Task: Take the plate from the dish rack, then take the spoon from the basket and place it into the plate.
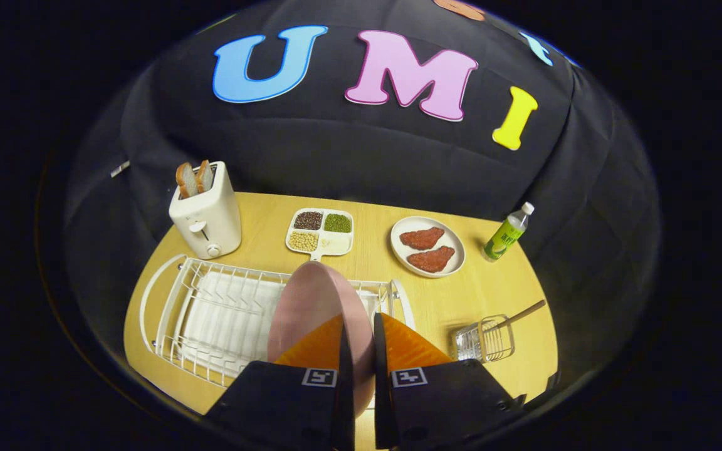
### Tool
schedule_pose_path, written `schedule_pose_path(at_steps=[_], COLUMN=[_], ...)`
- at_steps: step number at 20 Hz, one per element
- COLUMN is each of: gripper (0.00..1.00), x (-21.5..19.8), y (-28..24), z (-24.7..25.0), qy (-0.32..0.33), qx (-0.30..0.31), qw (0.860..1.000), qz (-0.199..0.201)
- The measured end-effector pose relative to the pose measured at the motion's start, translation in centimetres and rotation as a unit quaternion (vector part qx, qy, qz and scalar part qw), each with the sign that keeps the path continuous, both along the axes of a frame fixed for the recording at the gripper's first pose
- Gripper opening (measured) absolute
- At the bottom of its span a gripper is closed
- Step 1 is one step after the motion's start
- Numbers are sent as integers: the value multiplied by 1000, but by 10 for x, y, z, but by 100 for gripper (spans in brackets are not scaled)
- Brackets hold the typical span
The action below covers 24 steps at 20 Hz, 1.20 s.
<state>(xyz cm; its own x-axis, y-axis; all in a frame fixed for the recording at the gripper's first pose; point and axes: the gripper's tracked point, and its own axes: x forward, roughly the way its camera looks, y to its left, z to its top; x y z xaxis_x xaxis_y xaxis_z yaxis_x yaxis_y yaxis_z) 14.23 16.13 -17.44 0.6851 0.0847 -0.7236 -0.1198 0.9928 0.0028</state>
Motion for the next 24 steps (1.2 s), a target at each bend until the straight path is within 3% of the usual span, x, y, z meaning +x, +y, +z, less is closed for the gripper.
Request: schedule_pose_path(at_steps=[6,15,18,24], gripper=[17,17,17,17], x=[-36,-124,-142,-168], y=[-43,-136,-164,-213], z=[10,15,7,-38], qy=[0,40,51,63], qx=[50,159,198,216], qw=[999,986,979,974], qz=[9,-12,-14,4])
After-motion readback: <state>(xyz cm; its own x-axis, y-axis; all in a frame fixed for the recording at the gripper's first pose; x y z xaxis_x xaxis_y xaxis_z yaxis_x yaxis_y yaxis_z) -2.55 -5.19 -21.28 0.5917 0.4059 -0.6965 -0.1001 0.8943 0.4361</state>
